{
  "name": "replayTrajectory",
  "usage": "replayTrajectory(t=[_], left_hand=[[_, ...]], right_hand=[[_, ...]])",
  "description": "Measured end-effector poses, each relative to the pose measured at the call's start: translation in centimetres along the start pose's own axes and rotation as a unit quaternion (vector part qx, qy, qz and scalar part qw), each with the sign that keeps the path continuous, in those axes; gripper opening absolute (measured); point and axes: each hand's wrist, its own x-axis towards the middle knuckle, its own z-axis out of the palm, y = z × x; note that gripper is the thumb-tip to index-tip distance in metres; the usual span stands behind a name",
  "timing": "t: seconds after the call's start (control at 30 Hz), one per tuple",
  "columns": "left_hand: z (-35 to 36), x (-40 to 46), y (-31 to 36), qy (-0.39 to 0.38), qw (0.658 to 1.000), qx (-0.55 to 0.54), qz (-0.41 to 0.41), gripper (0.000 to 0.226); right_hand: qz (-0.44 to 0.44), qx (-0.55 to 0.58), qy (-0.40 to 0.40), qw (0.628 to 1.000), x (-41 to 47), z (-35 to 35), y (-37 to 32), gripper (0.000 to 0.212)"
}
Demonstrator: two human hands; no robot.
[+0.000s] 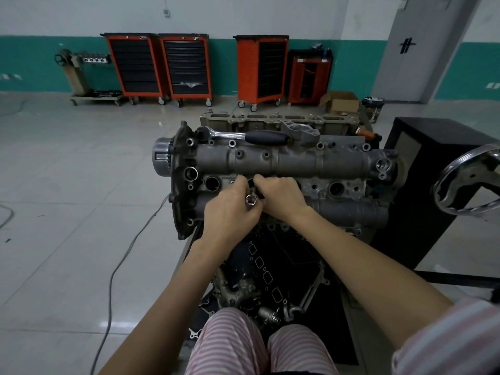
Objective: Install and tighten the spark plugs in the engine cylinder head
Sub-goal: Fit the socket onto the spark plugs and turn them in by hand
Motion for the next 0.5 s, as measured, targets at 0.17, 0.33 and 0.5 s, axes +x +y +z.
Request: replayTrajectory(t=[0.17, 0.33, 0.5], left_hand=[[0.34, 0.12, -0.02, 0.005, 0.999, 0.025, -0.047, 0.044], [0.28, -0.30, 0.01, 0.030, 0.999, 0.016, -0.027, 0.039], [0.18, -0.35, -0.03, 0.027, 0.999, -0.022, -0.029, 0.028]], right_hand=[[-0.032, 0.028, 0.096, 0.994, -0.31, -0.36, -0.34, 0.019], [0.002, 0.030, 0.029, 0.999, -0.12, -0.07, -0.14, 0.021], [0.005, 0.029, 0.018, 0.999, 0.01, 0.18, 0.04, 0.025]])
